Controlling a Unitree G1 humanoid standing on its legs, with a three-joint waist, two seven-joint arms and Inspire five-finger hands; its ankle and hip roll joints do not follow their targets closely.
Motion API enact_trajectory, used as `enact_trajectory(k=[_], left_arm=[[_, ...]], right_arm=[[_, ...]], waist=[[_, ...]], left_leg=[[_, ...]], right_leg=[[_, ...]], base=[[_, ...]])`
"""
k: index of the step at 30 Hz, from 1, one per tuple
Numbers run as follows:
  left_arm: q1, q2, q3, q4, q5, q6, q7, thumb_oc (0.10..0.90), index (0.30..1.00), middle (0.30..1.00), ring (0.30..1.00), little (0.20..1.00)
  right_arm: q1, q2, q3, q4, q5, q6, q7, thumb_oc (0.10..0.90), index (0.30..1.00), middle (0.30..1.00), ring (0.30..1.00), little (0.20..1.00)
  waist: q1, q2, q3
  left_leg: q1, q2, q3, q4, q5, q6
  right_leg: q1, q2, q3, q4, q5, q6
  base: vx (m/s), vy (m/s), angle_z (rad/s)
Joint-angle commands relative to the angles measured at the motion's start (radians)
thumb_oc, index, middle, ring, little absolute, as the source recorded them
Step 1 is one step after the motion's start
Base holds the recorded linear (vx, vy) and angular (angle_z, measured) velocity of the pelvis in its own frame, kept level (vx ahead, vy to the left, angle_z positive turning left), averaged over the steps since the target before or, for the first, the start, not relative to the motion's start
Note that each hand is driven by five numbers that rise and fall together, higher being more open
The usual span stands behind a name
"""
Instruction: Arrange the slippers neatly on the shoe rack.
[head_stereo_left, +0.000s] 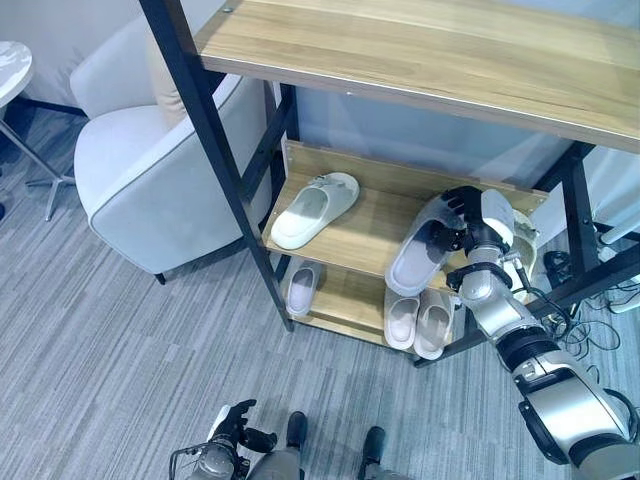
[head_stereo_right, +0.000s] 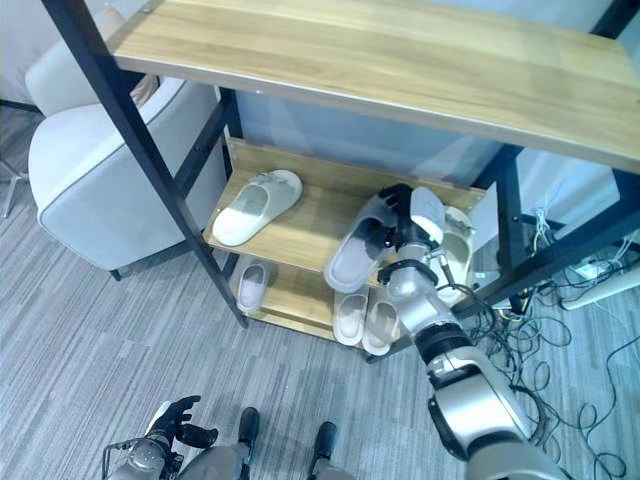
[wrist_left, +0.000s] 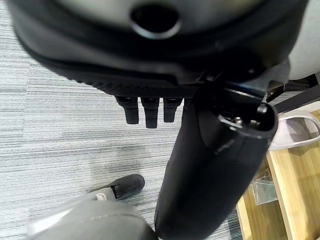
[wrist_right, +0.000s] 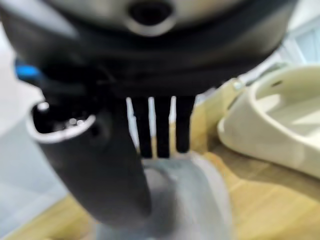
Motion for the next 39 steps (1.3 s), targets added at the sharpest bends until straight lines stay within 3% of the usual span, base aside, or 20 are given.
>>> enact_trajectory(k=[1, 7, 13, 25, 36, 39], left_arm=[[0.004, -0.045, -0.094, 0.071, 0.009, -0.007, -0.002, 0.800, 0.900, 0.900, 0.900, 0.900], [0.013, -0.048, -0.079, 0.073, 0.021, 0.001, -0.005, 0.800, 0.900, 0.900, 0.900, 0.900], [0.020, -0.060, -0.053, 0.075, 0.041, 0.015, -0.008, 0.800, 0.900, 0.900, 0.900, 0.900], [0.046, -0.065, 0.009, 0.074, 0.080, 0.023, -0.032, 0.800, 0.900, 0.900, 0.900, 0.900], [0.072, -0.067, 0.030, 0.058, 0.095, 0.016, -0.055, 0.800, 0.900, 0.900, 0.900, 0.900], [0.065, -0.064, 0.027, 0.044, 0.093, 0.011, -0.058, 0.800, 0.900, 0.900, 0.900, 0.900]], right_arm=[[-0.156, -0.050, 0.009, -0.059, -0.012, -0.061, -0.024, 0.400, 0.300, 0.300, 0.300, 0.300], [-0.083, -0.055, -0.001, -0.168, -0.033, -0.069, -0.002, 0.400, 0.300, 0.300, 0.300, 0.300], [0.087, -0.039, -0.073, -0.389, -0.047, -0.095, 0.020, 0.400, 0.300, 0.300, 0.300, 0.300], [0.423, -0.032, -0.178, -0.816, -0.015, -0.205, 0.158, 0.400, 0.300, 0.300, 0.300, 0.300], [0.640, -0.056, -0.188, -0.958, 0.062, -0.266, 0.305, 0.400, 0.300, 0.300, 0.300, 0.300], [0.656, -0.067, -0.188, -0.970, 0.085, -0.276, 0.326, 0.400, 0.300, 0.300, 0.300, 0.300]], waist=[[0.015, -0.011, -0.034], [0.003, -0.012, -0.042], [-0.016, -0.003, -0.055], [-0.058, 0.026, -0.072], [-0.096, 0.050, -0.070], [-0.103, 0.046, -0.039]], left_leg=[[-0.009, -0.012, -0.079, 0.002, -0.081, -0.029], [0.006, -0.010, -0.075, 0.002, -0.087, -0.030], [0.025, -0.007, -0.068, 0.002, -0.095, -0.031], [0.047, 0.006, -0.048, 0.002, -0.091, -0.038], [0.073, 0.022, -0.064, 0.004, -0.073, -0.050], [0.020, 0.023, -0.067, 0.094, -0.084, -0.061]], right_leg=[[0.068, 0.020, -0.004, 0.013, -0.147, 0.040], [0.079, 0.021, -0.004, 0.013, -0.152, 0.039], [0.094, 0.021, -0.001, 0.013, -0.157, 0.037], [0.111, 0.028, 0.009, 0.013, -0.164, 0.033], [0.143, 0.052, 0.011, 0.013, -0.189, 0.006], [0.140, 0.050, 0.008, 0.016, -0.192, -0.004]], base=[[0.00, 0.000, 0.00], [0.00, 0.000, 0.00], [0.00, -0.002, 0.01], [-0.02, -0.019, -0.02], [-0.02, -0.056, 0.00], [-0.11, -0.069, 0.04]])
